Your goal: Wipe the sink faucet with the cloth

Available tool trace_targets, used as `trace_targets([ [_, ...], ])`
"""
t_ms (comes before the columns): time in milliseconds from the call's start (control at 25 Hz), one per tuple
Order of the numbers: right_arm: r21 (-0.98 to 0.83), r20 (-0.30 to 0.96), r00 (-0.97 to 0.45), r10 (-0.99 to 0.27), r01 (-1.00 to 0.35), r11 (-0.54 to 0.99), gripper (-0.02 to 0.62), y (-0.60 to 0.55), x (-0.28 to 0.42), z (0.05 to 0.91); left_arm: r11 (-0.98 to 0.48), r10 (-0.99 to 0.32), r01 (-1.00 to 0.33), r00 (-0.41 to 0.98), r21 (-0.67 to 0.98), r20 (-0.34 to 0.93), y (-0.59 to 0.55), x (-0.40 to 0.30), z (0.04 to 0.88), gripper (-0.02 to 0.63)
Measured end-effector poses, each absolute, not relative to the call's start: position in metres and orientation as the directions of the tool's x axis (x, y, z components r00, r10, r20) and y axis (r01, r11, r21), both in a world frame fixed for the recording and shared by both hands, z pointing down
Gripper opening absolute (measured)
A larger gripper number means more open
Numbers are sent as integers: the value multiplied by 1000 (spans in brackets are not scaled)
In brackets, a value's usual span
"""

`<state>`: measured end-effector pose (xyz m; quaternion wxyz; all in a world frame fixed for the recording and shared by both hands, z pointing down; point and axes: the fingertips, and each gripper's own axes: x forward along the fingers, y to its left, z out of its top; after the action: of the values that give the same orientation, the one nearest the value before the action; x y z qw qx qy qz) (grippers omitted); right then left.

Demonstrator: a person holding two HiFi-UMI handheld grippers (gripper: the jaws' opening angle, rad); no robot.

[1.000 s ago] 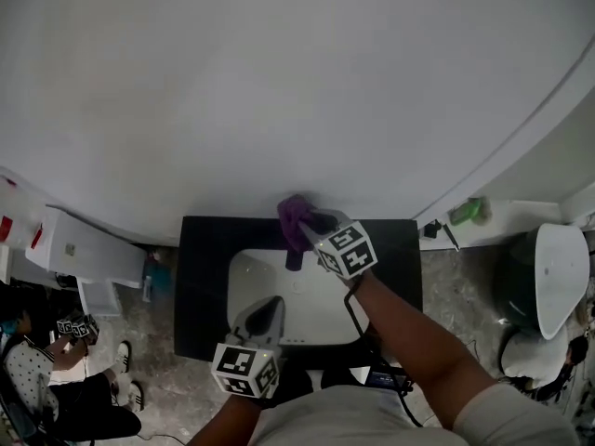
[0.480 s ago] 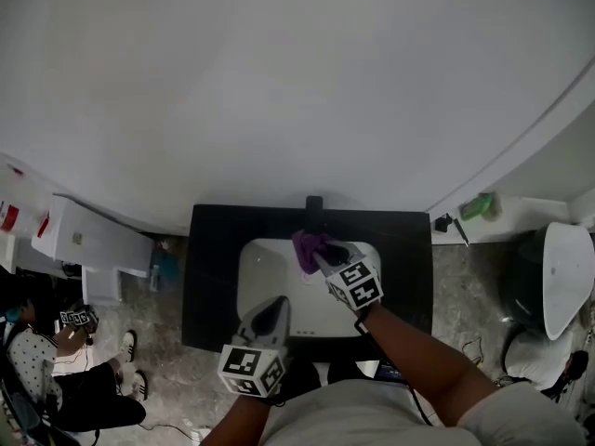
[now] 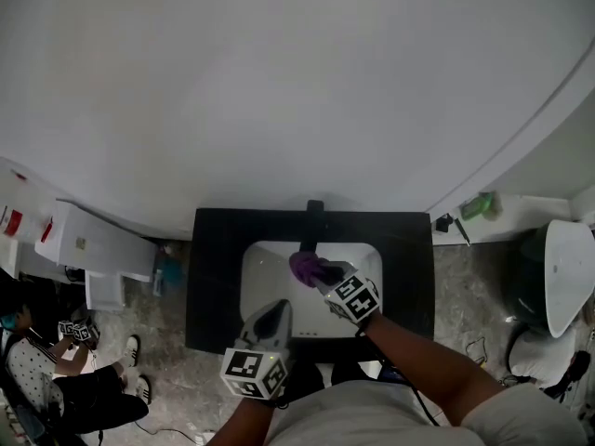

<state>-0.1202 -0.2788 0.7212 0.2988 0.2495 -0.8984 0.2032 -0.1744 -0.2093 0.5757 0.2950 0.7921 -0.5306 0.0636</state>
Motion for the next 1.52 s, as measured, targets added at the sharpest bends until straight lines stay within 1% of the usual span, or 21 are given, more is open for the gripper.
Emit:
trace_targets([
  [80,-236,627,-702,-337,-584,777,77,-280,-115,717,-269,-804,-881,427,388,413,-210,-176,574,7],
  [240,-157,599,-662,-450,-649,745,78,-351,-108,697,-280,-805,-881,432,381,407,-212,-173,571,8],
  [320,-142,611,-646,-458,-659,739,78,-375,-114,700,-290,-801,-876,442,384,404,-209,-169,570,8],
  [480,-165,624,-670,-401,-615,771,77,-361,-121,708,-316,-787,-863,471,394,399,-207,-161,571,8],
  [600,-228,661,-697,-278,-540,810,77,-302,-122,723,-323,-786,-861,475,393,395,-208,-167,569,6],
  [680,-241,686,-688,-235,-520,819,77,-267,-113,735,-319,-789,-863,471,392,394,-210,-173,568,7],
  [720,-231,686,-681,-254,-535,812,77,-261,-104,736,-318,-791,-864,469,391,392,-211,-175,568,7],
  [800,-197,644,-675,-359,-601,775,77,-278,-84,717,-318,-795,-865,466,389,388,-214,-177,567,7],
  [920,-143,511,-673,-536,-681,718,77,-340,-69,653,-316,-798,-866,464,388,386,-218,-179,566,8],
  [1000,-130,454,-679,-577,-691,711,77,-379,-77,619,-313,-798,-867,462,389,387,-220,-178,565,8],
  [1080,-122,462,-682,-568,-683,720,77,-410,-93,609,-312,-798,-866,462,391,387,-220,-176,564,6],
  [1200,-103,532,-660,-530,-672,733,77,-431,-115,629,-315,-795,-864,466,392,388,-221,-174,563,7],
  [1240,-110,537,-661,-524,-671,734,77,-429,-119,635,-316,-796,-864,466,392,386,-221,-174,562,7],
  [1360,-139,523,-694,-495,-642,754,77,-391,-124,639,-318,-798,-864,466,390,382,-221,-175,560,7],
  [1520,-183,534,-745,-400,-564,805,77,-318,-132,650,-311,-799,-864,463,395,383,-220,-178,562,7],
])
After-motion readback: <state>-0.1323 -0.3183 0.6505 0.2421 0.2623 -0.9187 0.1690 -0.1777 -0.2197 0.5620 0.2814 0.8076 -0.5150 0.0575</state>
